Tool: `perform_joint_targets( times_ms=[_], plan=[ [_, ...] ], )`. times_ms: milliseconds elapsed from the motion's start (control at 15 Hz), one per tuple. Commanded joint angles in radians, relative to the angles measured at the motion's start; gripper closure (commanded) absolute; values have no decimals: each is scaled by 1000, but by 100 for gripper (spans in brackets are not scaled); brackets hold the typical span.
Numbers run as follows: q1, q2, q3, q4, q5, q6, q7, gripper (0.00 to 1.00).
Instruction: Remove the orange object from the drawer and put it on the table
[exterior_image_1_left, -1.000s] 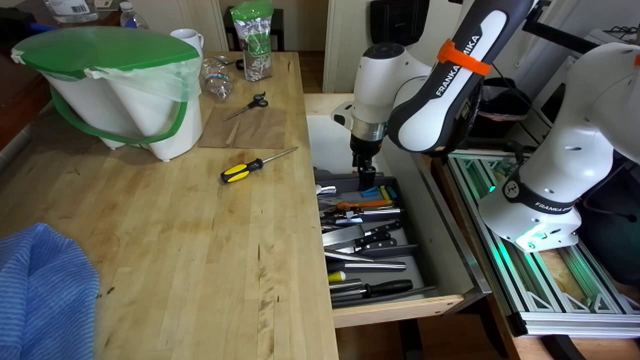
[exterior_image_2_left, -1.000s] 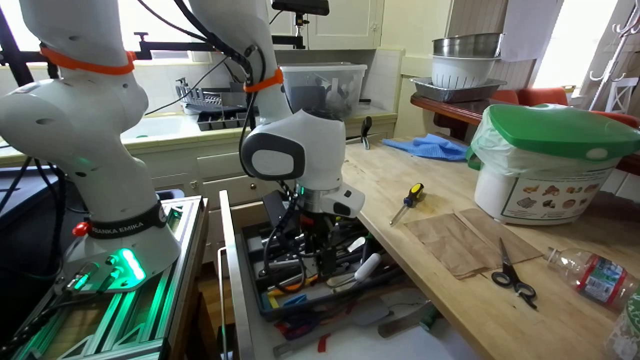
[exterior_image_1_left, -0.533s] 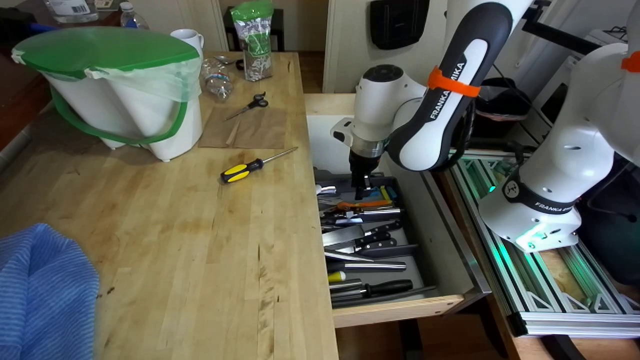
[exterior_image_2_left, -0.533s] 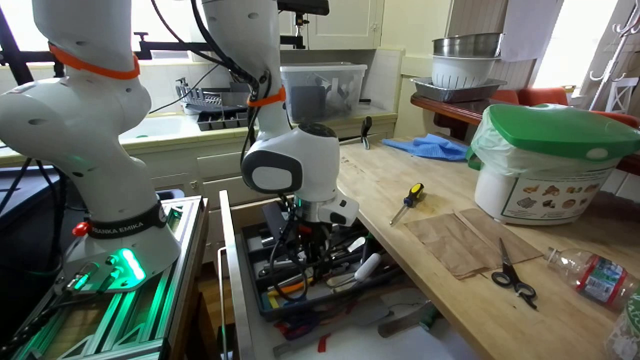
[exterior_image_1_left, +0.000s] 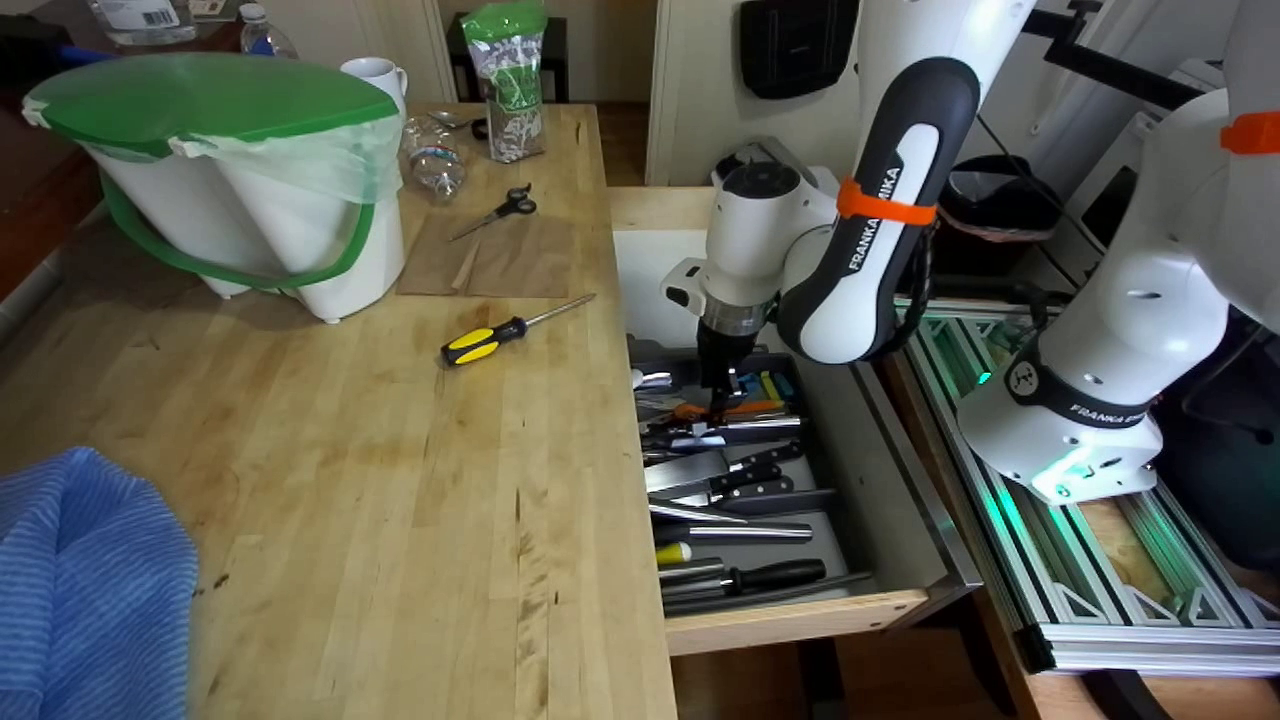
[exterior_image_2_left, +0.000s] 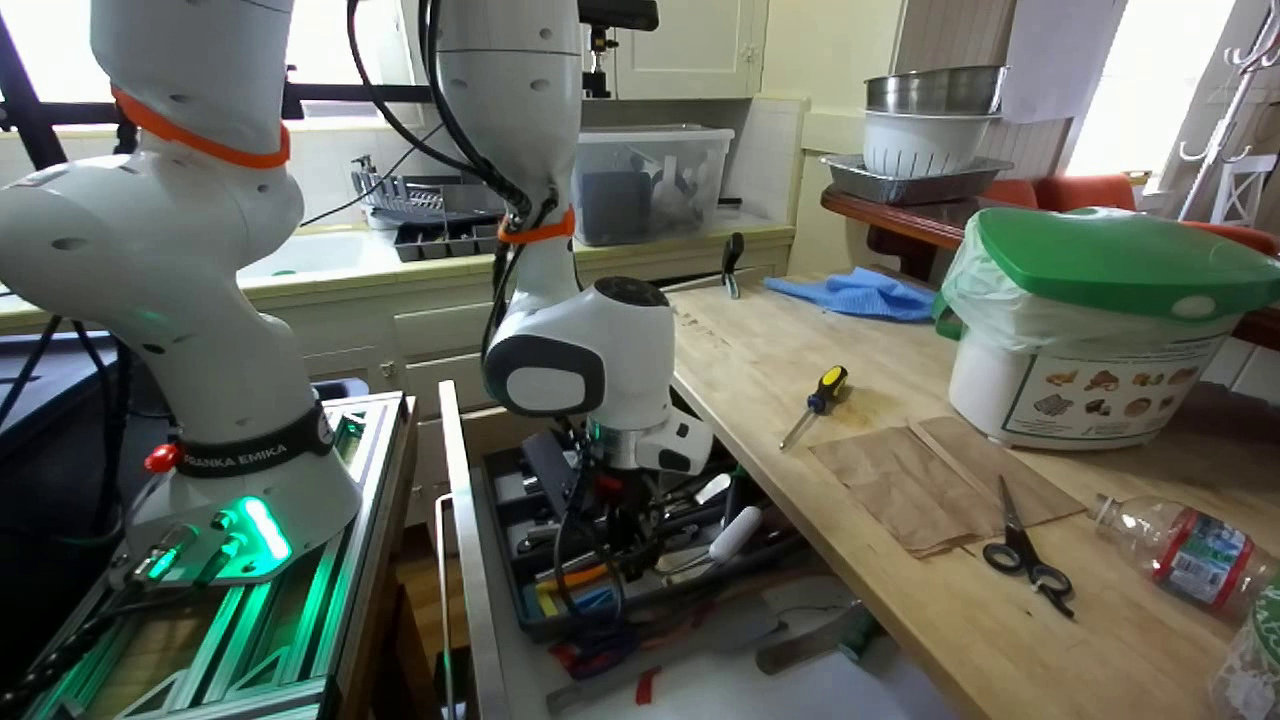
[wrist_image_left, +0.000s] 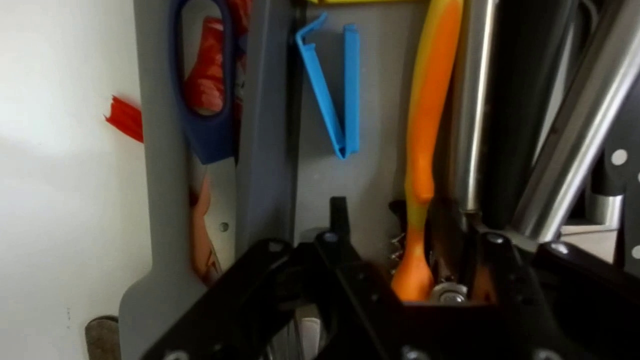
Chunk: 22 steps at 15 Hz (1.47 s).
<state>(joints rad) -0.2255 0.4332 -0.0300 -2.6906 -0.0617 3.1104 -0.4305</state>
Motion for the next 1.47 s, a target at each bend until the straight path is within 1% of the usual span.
perform_joint_targets(
  times_ms=[0, 200, 267, 333, 400, 533, 600, 733, 867, 1000, 1067, 1133, 1200, 1267, 1333, 1400],
  plan=[
    [-24, 61, 12, 26, -61, 63, 28, 53],
    [-4, 81, -3, 38, -85, 78, 37, 67],
    [-3, 85, -2, 42, -92, 81, 39, 75],
    [2, 85, -5, 43, -97, 81, 41, 91],
    [9, 82, -6, 41, -103, 80, 44, 99],
    [0, 73, 7, 39, -108, 74, 48, 100],
    [8, 65, 1, 35, -109, 69, 51, 97],
    [39, 17, -23, 14, -103, 37, 69, 97],
    [36, -60, -14, -25, -94, 21, 89, 97],
    [33, -162, -1, -65, -87, -43, 109, 97],
    [45, -200, -10, -75, -81, -73, 125, 97],
    [-13, -245, 55, -85, -66, -125, 109, 97],
    [-45, -278, 99, -89, -36, -178, 88, 97],
    [-79, -308, 157, -91, 23, -230, 43, 97],
    [-57, -346, 148, -91, 59, -272, 30, 97],
    [-47, -354, 149, -51, 109, -316, 5, 97]
  ],
)
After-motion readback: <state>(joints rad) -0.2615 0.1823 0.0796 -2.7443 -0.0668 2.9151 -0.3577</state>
